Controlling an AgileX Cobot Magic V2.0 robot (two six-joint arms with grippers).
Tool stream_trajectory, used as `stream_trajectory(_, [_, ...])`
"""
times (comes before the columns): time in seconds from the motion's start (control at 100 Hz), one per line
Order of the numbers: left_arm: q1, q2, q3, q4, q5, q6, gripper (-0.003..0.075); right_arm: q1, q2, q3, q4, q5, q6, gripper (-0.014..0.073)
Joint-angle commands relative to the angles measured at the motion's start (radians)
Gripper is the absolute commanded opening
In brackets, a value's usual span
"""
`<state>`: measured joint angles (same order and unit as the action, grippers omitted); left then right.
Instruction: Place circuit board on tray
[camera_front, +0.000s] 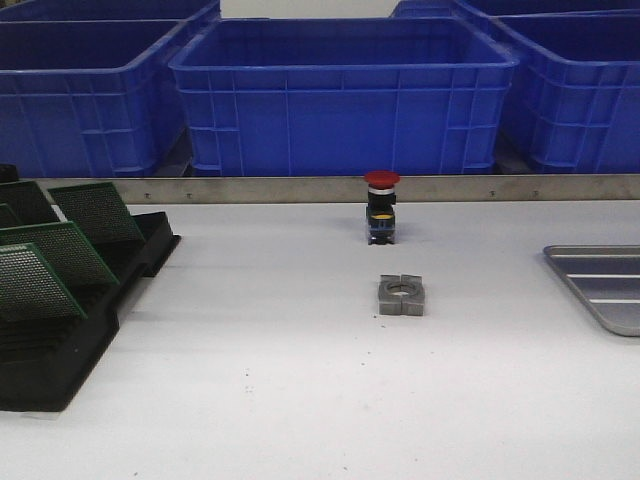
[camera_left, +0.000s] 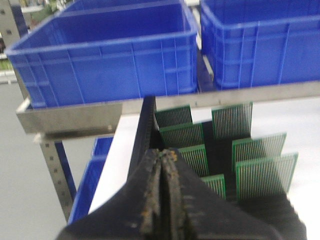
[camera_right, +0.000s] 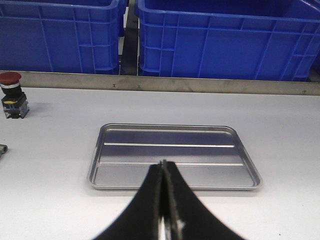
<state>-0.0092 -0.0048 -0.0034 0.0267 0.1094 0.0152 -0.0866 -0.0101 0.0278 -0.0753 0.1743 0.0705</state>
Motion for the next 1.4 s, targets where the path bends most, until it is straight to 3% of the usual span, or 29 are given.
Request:
stream_trajectory(0.0, [-0.007, -0.032, 0.029, 0.003, -0.146, 0.0, -0.0017, -0.004, -0.02, 0.002, -0.011, -0.069, 0.002, -0.0059])
stream_trajectory(0.22, [-0.007, -0.031, -0.021, -0.027, -0.146, 0.0, -0.0017, -0.004, -0.02, 0.002, -0.011, -0.069, 0.002, -0.0059])
stream_trajectory(0.43, [-0.007, 0.038, -0.21, -0.02, 0.083, 0.0, -0.0018, -0.004, -0.02, 0.002, -0.011, -0.069, 0.002, -0.0059])
stream_trajectory(0.65, [-0.007, 0.237, -0.413, -0.02, 0.301, 0.0, -0.0018, -0.004, -0.02, 0.002, -0.011, -0.069, 0.002, -0.0059])
stream_trajectory(0.93, [-0.007, 0.525, -0.576, -0.027, 0.454, 0.0, -0.0006, -0.004, -0.02, 0.002, -0.011, -0.069, 0.002, -0.0059])
stream_trajectory(1.0, [-0.007, 0.592, -0.605, -0.027, 0.482, 0.007, 0.0052, -0.004, -0.02, 0.002, -0.011, -0.069, 0.002, -0.0059])
stream_trajectory(1.07, [-0.007, 0.652, -0.624, -0.036, 0.493, 0.059, 0.0169, -0.004, -0.02, 0.002, -0.011, -0.069, 0.002, -0.0059])
stream_trajectory(1.17, [-0.007, 0.724, -0.65, -0.097, 0.493, 0.223, 0.0379, -0.004, -0.02, 0.002, -0.011, -0.069, 0.002, -0.0059])
stream_trajectory(1.22, [-0.007, 0.759, -0.658, -0.12, 0.493, 0.342, 0.0442, -0.004, -0.02, 0.002, -0.011, -0.069, 0.002, -0.0059])
stream_trajectory(1.39, [-0.027, 0.877, -0.677, -0.173, 0.497, 0.709, 0.0461, -0.004, -0.02, 0.002, -0.011, -0.069, 0.002, -0.0059])
